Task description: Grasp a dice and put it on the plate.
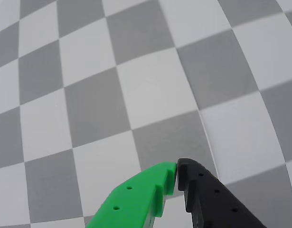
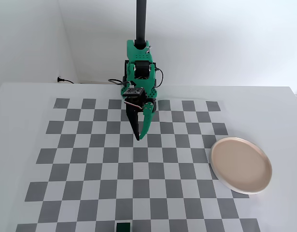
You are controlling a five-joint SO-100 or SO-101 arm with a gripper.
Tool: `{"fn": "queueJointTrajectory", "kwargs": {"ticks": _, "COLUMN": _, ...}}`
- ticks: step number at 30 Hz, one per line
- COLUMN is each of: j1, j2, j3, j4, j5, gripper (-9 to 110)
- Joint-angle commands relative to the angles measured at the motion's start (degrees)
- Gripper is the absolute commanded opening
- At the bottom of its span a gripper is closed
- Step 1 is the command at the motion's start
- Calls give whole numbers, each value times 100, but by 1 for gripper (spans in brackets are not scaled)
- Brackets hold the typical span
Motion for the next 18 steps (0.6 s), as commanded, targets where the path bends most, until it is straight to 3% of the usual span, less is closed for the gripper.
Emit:
{"fn": "queueJointTrajectory", "kwargs": {"ticks": 1, "j1": -123, "j2": 97, "j3": -79, "j4": -519, "j5": -826, "gripper": -4}}
{"fn": "queueJointTrajectory", "kwargs": {"ticks": 9, "j1": -44, "j2": 97, "j3": -79, "j4": -756, "j5": -1644, "gripper": -4}}
{"fn": "queueJointTrajectory", "kwargs": {"ticks": 18, "j1": -202, "j2": 35, "j3": -149, "j4": -1301, "j5": -1600, "gripper": 6}}
